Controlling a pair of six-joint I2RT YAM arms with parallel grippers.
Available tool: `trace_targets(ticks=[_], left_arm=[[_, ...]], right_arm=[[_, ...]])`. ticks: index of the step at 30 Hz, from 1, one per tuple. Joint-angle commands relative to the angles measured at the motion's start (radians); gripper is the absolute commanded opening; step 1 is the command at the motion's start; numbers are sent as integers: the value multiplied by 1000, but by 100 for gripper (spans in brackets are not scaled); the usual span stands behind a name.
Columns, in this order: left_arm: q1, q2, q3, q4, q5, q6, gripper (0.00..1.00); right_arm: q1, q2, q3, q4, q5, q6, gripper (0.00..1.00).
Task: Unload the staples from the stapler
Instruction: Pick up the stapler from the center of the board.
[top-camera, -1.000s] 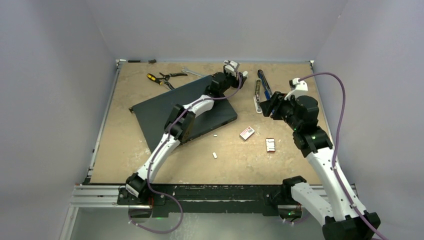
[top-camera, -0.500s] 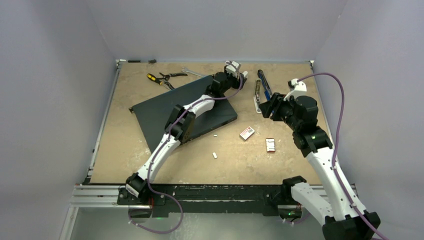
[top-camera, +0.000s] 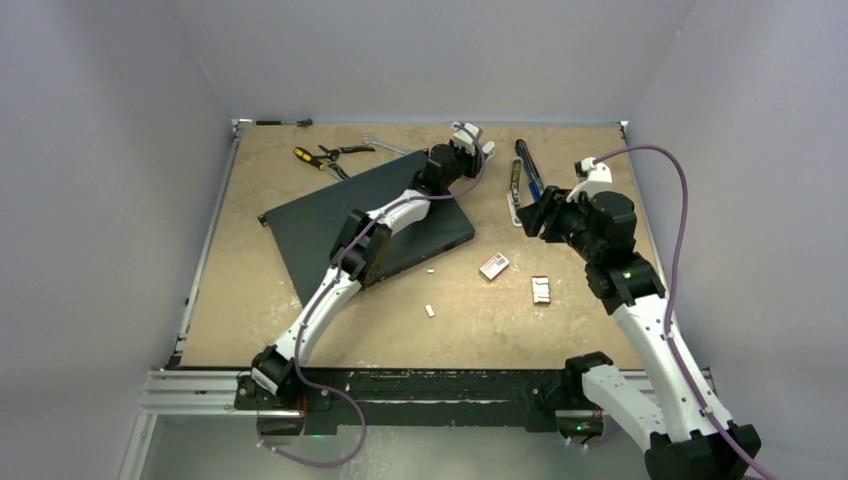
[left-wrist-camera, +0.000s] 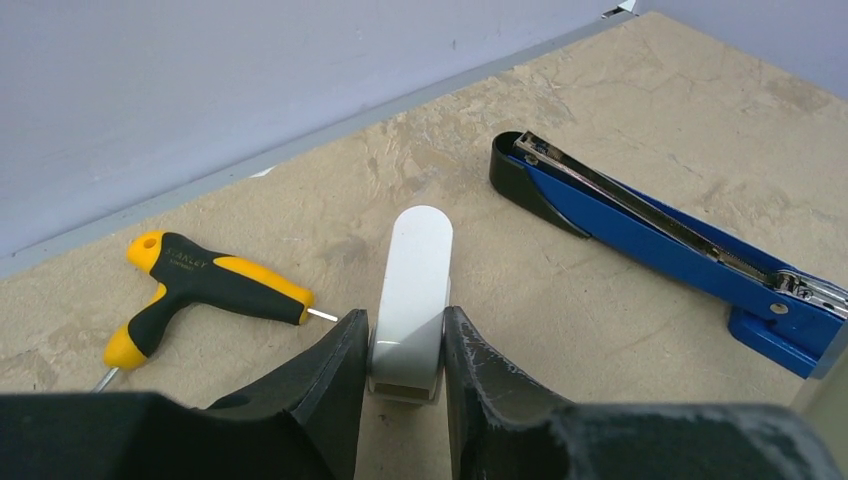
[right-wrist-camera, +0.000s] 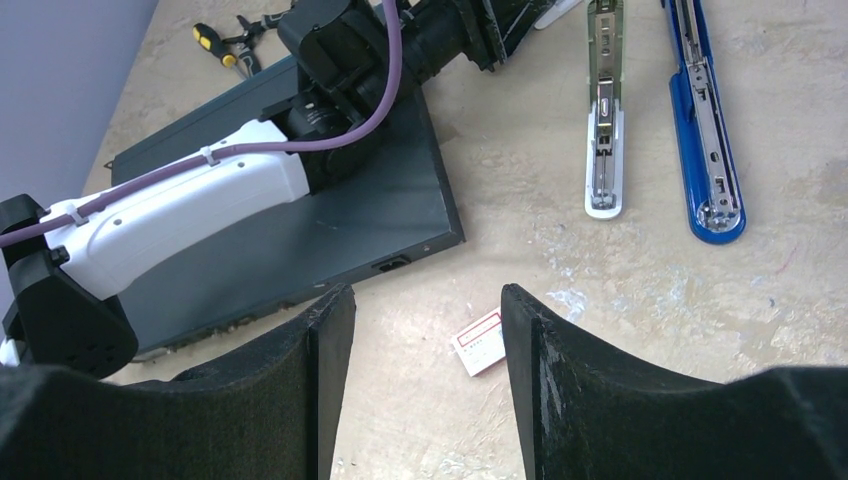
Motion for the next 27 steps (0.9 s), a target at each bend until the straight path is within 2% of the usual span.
trace_targets(ticks=[1, 5, 16, 27], left_arm=[[-8, -9, -53, 46, 21, -7, 11], [-8, -65, -157, 112, 67, -12, 0], [-10, -325, -446, 281, 125, -59, 0], [-16, -724, -827, 368, 21, -43, 0]], right_arm=[[4, -17, 14, 16, -5, -15, 59], [4, -23, 1, 22, -1, -13, 58], [4, -50, -19, 37, 4, 1, 58], [4, -78, -6, 77, 33, 24, 61]])
